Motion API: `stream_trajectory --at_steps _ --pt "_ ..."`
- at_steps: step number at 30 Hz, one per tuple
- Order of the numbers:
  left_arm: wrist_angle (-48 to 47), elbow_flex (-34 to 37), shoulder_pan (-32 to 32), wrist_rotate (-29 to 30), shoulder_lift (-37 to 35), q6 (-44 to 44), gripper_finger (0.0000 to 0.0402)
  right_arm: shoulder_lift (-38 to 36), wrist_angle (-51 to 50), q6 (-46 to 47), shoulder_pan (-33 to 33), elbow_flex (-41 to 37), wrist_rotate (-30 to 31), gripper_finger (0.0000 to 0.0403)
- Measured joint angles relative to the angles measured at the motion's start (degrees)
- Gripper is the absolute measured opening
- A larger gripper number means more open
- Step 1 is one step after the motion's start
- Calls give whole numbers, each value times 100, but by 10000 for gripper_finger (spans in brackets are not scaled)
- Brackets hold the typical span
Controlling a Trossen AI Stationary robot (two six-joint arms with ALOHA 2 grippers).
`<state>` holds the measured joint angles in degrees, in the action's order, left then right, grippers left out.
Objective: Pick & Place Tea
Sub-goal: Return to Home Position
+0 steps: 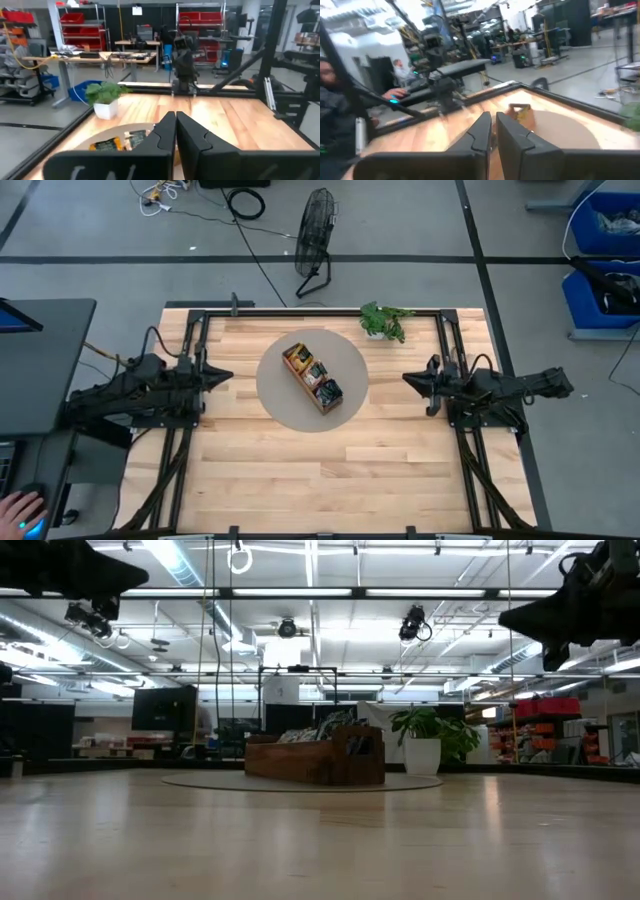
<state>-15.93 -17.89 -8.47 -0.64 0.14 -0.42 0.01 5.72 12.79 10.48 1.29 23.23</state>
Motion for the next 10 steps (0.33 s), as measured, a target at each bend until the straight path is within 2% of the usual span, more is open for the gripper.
stream_trajectory --at_steps 4,7,10 --pt "317 242 -9 -15 1 -83 18 -5 -153 7 -17 25 199 34" --pt "1690 718 -4 -123 92 -164 18 -1 -300 187 -17 -8 161 34" --pt "1903 1099 -4 -155 114 -194 18 5 -250 306 -17 -8 131 34"
